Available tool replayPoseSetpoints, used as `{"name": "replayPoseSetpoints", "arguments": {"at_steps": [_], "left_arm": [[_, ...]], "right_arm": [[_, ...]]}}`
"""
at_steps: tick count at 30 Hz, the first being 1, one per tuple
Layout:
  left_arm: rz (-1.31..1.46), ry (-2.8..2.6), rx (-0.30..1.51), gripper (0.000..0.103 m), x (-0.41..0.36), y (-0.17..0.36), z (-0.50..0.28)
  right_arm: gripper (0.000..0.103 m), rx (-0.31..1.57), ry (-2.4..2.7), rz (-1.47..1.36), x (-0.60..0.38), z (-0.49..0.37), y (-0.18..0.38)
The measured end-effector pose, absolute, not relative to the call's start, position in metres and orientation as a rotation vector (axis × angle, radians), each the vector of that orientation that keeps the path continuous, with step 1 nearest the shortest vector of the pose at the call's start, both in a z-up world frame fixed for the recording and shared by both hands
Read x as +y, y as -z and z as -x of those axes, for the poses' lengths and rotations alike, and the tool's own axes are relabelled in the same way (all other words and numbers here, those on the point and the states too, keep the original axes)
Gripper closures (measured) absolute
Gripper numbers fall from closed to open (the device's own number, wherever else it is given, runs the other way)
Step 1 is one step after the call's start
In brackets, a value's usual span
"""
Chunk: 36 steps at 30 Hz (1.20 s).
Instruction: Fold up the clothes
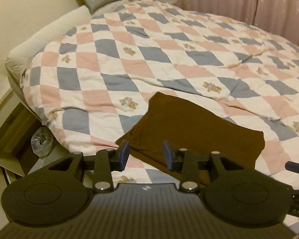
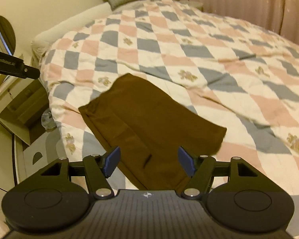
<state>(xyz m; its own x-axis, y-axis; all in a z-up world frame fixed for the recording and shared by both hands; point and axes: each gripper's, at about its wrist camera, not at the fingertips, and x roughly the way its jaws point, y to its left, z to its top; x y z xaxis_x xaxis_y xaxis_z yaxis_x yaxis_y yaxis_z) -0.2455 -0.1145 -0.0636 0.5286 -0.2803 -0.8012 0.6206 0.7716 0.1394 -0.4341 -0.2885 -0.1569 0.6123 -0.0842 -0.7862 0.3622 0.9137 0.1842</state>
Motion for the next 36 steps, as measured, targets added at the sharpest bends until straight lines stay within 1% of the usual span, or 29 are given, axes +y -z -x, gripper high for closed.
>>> {"name": "replayPoseSetpoints", "arguments": {"at_steps": [4, 7, 15, 17, 22, 26, 36], "left_arm": [[-0.436, 0.548, 0.843, 0.069, -0.094, 0.053, 0.247], [-0.432, 0.529, 0.834, 0.068, -0.082, 0.053, 0.245], [-0.421, 0.499, 0.858, 0.067, -0.072, 0.054, 0.251], [-0.422, 0.496, 0.868, 0.065, -0.076, 0.057, 0.257], [-0.425, 0.488, 0.899, 0.064, -0.089, 0.066, 0.272], [-0.441, 0.489, 0.944, 0.063, -0.111, 0.081, 0.291], [-0.461, 0.487, 1.052, 0.062, -0.153, 0.125, 0.338]], "right_arm": [[0.036, 0.867, 0.273, -0.315, -0.278, 0.432, 0.147], [0.033, 0.852, 0.273, -0.281, -0.274, 0.432, 0.146], [0.033, 0.881, 0.259, -0.207, -0.273, 0.437, 0.147], [0.032, 0.887, 0.239, -0.191, -0.275, 0.439, 0.148], [0.032, 0.901, 0.201, -0.134, -0.289, 0.446, 0.150], [0.029, 0.896, 0.183, -0.139, -0.307, 0.462, 0.149], [0.029, 0.956, 0.120, -0.121, -0.340, 0.500, 0.167]]}}
